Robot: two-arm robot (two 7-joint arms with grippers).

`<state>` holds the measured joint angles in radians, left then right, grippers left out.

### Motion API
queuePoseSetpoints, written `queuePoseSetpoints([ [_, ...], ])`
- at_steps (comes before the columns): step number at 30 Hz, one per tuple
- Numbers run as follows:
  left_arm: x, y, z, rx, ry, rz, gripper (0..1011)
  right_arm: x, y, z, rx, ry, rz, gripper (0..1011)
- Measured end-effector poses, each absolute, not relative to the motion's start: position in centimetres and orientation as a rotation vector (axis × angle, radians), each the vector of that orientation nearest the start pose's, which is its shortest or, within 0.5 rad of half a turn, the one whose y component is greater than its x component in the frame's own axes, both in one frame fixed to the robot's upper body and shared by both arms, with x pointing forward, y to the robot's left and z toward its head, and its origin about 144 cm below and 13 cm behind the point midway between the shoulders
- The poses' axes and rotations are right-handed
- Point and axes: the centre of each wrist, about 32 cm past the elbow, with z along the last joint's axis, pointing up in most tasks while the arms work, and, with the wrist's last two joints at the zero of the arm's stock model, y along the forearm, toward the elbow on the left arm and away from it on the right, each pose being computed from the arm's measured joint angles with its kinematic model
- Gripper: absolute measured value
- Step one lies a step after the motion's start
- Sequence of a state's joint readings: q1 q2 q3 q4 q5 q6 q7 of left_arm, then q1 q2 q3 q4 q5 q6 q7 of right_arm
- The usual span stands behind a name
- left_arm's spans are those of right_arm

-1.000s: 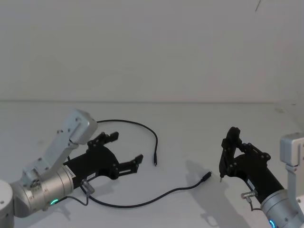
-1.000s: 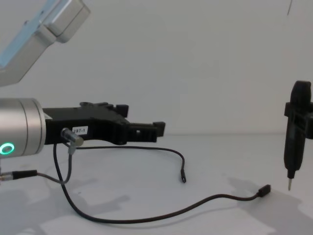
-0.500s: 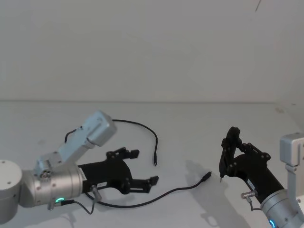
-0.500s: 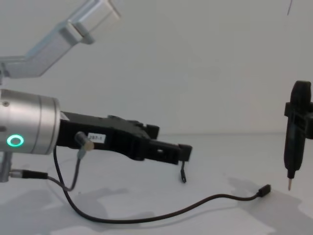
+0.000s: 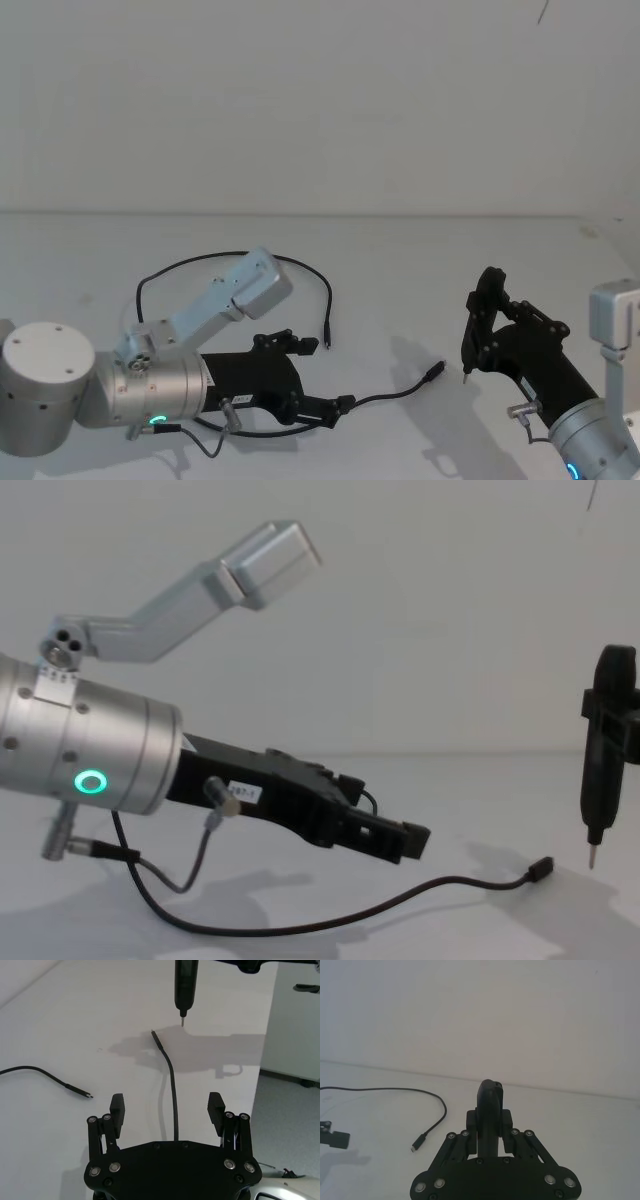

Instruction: Pick up the data cable with the one hand.

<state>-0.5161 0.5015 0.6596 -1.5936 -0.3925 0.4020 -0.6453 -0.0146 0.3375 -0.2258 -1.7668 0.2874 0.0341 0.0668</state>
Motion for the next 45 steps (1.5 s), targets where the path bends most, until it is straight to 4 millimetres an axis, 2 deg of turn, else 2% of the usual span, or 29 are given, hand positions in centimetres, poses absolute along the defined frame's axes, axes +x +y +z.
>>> queuePoseSetpoints([
  [16, 54.2, 16.3, 125.6, 0.442, -0.011, 0.399, 1001, 44.3, -23.7, 118.9, 0.026, -0.075, -1.229, 279],
  [45, 55.4, 13.1, 125.7, 0.553, -0.047, 0.396, 1001, 44.3, -23.7, 118.9, 0.026, -0.075, -1.229, 279],
])
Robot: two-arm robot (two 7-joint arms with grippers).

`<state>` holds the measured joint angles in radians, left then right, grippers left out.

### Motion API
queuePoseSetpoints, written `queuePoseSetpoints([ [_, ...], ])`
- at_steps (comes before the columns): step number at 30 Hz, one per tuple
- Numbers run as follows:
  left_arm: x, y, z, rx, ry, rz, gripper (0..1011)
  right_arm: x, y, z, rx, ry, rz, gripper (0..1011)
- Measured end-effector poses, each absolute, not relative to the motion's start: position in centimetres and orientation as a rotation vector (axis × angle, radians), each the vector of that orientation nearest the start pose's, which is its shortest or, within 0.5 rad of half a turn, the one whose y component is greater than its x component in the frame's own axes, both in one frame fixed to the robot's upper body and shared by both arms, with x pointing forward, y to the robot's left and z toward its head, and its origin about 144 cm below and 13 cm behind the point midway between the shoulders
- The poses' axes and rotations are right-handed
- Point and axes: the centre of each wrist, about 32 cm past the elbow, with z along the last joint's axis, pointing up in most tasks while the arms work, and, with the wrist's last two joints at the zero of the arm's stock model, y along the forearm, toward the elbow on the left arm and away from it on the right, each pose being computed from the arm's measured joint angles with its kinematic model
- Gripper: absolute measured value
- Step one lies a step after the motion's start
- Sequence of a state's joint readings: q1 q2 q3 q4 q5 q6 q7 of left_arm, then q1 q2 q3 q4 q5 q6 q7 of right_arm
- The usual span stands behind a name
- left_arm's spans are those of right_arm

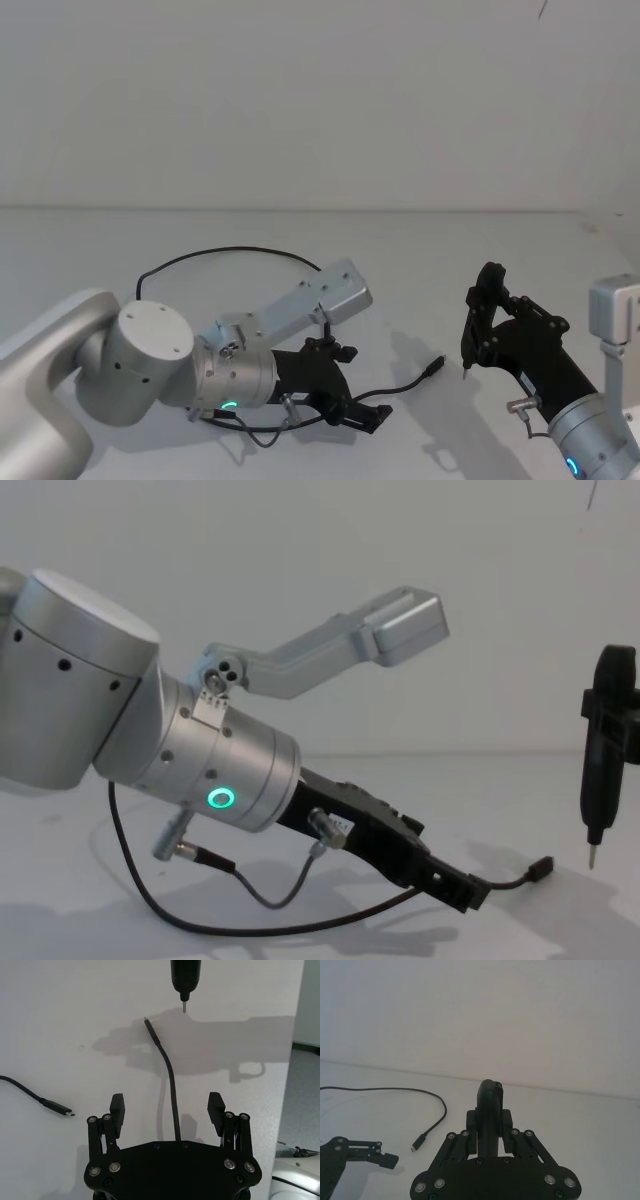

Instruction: Pick up the data cable with the one hand.

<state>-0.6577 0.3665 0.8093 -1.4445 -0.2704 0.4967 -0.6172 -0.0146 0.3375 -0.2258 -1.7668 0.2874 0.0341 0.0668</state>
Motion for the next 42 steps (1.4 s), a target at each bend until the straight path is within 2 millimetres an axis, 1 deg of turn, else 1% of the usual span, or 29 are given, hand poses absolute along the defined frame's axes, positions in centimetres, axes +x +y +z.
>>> queuePoseSetpoints([
  [20, 56.2, 12.2, 124.9, 0.570, 0.015, 0.395, 1001, 44.3, -23.7, 118.9, 0.026, -0.075, -1.229, 279],
  [22, 56.2, 12.1, 124.9, 0.571, 0.017, 0.394, 969, 44.3, -23.7, 118.9, 0.026, -0.075, -1.230, 279],
  [24, 56.2, 12.1, 124.8, 0.572, 0.018, 0.394, 962, 44.3, -23.7, 118.9, 0.026, -0.075, -1.229, 279],
  [25, 56.2, 12.1, 124.8, 0.572, 0.019, 0.393, 918, 44.3, -23.7, 118.9, 0.026, -0.075, -1.229, 279],
  [28, 56.3, 12.0, 124.7, 0.573, 0.021, 0.393, 864, 44.3, -23.7, 118.9, 0.026, -0.075, -1.229, 279],
  [29, 56.3, 12.0, 124.7, 0.574, 0.021, 0.393, 816, 44.3, -23.7, 118.9, 0.026, -0.075, -1.229, 279],
  [30, 56.3, 12.0, 124.7, 0.575, 0.022, 0.393, 790, 44.3, -23.7, 118.9, 0.026, -0.075, -1.229, 279],
  [31, 56.3, 12.0, 124.7, 0.575, 0.022, 0.393, 790, 44.3, -23.7, 118.9, 0.026, -0.075, -1.229, 279],
  [33, 56.3, 11.9, 124.7, 0.575, 0.023, 0.393, 698, 44.3, -23.7, 118.9, 0.026, -0.075, -1.229, 279],
  [34, 56.3, 11.9, 124.7, 0.576, 0.023, 0.393, 698, 44.3, -23.7, 118.9, 0.026, -0.075, -1.229, 279],
  [36, 56.3, 11.9, 124.6, 0.576, 0.024, 0.393, 599, 44.3, -23.7, 118.9, 0.026, -0.075, -1.230, 279],
  [39, 56.3, 11.9, 124.6, 0.577, 0.024, 0.392, 540, 44.3, -23.7, 118.9, 0.026, -0.075, -1.230, 279],
  [40, 56.3, 11.9, 124.6, 0.577, 0.024, 0.392, 483, 44.3, -23.7, 118.9, 0.026, -0.075, -1.229, 279],
  [42, 56.3, 11.9, 124.6, 0.577, 0.025, 0.392, 435, 44.3, -23.7, 118.9, 0.026, -0.075, -1.229, 279],
])
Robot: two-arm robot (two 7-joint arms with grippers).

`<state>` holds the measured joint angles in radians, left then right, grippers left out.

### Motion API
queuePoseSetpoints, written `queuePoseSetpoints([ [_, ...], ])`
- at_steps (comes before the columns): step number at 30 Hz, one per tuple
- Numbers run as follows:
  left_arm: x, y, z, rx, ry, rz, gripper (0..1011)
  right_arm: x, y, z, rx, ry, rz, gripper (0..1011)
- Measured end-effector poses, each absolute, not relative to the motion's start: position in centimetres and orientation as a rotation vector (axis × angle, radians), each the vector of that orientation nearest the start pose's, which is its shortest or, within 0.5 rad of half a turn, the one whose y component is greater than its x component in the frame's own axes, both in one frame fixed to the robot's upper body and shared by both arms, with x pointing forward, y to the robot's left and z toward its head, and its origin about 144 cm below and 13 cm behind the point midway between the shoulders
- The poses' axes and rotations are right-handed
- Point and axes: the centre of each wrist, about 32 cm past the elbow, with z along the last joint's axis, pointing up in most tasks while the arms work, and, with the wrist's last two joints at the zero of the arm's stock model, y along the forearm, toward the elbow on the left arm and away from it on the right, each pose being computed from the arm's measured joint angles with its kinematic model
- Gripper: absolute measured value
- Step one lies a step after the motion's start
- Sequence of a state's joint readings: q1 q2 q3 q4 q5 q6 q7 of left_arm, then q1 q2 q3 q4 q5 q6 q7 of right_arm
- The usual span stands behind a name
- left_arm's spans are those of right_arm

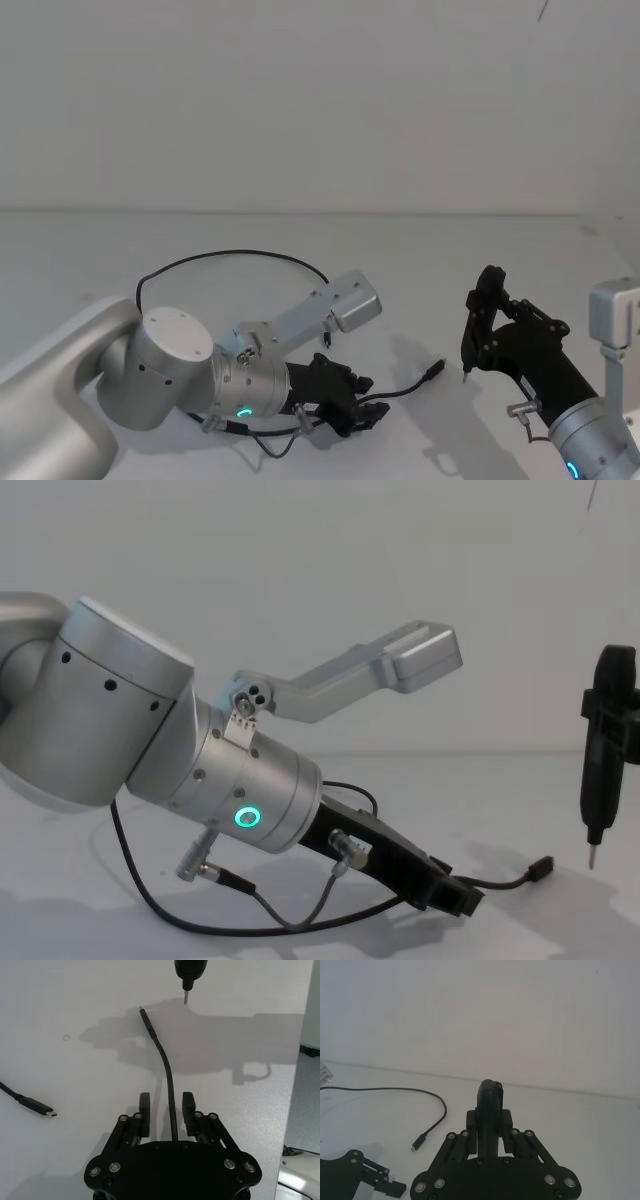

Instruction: Pick up the data cable with the one hand.

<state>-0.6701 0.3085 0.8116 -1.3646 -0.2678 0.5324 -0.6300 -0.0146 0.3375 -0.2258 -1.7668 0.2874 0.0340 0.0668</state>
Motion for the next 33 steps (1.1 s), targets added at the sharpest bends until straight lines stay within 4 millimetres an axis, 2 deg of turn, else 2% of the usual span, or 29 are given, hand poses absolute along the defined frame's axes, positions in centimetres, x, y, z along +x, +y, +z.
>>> queuePoseSetpoints([
  [1, 56.4, 11.9, 124.6, 0.578, 0.025, 0.392, 375, 44.3, -23.7, 118.9, 0.026, -0.075, -1.229, 279],
  [7, 56.4, 11.9, 124.6, 0.578, 0.025, 0.392, 224, 44.3, -23.7, 118.9, 0.026, -0.075, -1.229, 279],
  [8, 56.4, 11.9, 124.6, 0.578, 0.025, 0.392, 160, 44.3, -23.7, 118.9, 0.026, -0.075, -1.230, 279],
  [10, 56.4, 11.9, 124.6, 0.578, 0.025, 0.392, 123, 44.3, -23.7, 118.9, 0.026, -0.075, -1.229, 279],
  [11, 56.4, 11.9, 124.6, 0.578, 0.025, 0.392, 67, 44.3, -23.7, 118.9, 0.026, -0.075, -1.230, 279],
  [22, 56.4, 11.9, 124.6, 0.579, 0.023, 0.390, 44, 44.4, -23.8, 119.1, 0.035, -0.077, -1.233, 279],
  [33, 56.3, 13.2, 125.2, 0.566, -0.035, 0.354, 44, 44.8, -24.5, 121.6, 0.133, -0.062, -1.237, 279],
])
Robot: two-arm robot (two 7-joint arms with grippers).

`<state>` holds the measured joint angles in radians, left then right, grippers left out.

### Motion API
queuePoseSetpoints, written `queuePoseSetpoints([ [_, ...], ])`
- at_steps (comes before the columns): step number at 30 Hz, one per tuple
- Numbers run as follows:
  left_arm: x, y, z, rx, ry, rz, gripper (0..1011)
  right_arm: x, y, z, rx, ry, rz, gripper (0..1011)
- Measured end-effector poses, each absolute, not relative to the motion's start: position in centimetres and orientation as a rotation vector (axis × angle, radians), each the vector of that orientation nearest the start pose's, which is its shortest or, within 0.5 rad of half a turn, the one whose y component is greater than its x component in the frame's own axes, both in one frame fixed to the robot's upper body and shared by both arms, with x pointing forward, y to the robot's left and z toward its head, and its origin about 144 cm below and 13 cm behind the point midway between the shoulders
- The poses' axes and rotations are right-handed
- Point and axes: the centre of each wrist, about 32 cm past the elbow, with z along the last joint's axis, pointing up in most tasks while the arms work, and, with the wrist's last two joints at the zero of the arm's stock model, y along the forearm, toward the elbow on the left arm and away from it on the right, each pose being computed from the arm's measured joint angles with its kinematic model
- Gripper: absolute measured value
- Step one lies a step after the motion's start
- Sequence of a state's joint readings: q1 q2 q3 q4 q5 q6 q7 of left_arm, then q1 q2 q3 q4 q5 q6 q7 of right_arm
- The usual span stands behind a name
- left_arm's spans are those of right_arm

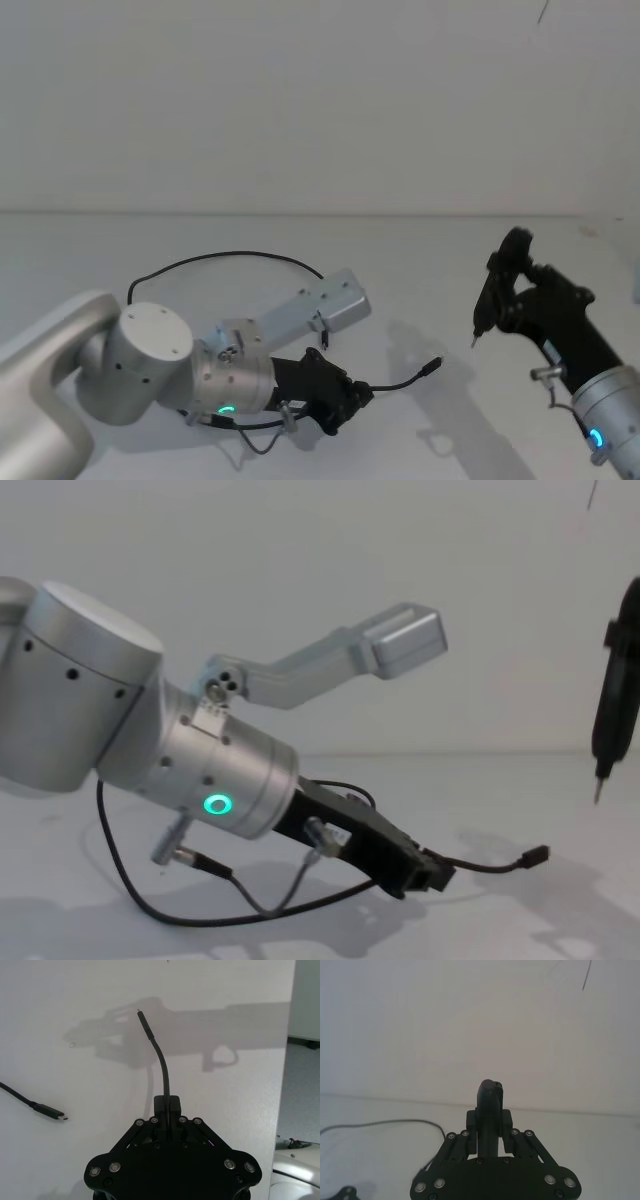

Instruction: Pick up the data cable with the one hand.

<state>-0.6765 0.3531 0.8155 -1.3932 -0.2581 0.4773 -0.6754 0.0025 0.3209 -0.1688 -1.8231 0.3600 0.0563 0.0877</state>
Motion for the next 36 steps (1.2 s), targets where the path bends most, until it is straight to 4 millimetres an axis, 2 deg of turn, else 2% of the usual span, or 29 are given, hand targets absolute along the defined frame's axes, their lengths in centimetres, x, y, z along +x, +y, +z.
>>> queuePoseSetpoints([
  [10, 56.0, 15.8, 126.1, 0.547, -0.090, 0.331, 44, 44.9, -25.2, 123.9, 0.217, 0.000, -1.229, 279],
  [17, 55.8, 16.9, 126.6, 0.533, -0.110, 0.327, 44, 45.0, -25.4, 124.8, 0.257, 0.058, -1.217, 279],
  [25, 55.7, 17.7, 126.9, 0.524, -0.124, 0.325, 44, 45.1, -25.4, 125.1, 0.289, 0.129, -1.203, 279],
  [36, 55.6, 18.1, 127.1, 0.519, -0.133, 0.323, 44, 45.9, -25.0, 124.4, 0.318, 0.216, -1.194, 279],
])
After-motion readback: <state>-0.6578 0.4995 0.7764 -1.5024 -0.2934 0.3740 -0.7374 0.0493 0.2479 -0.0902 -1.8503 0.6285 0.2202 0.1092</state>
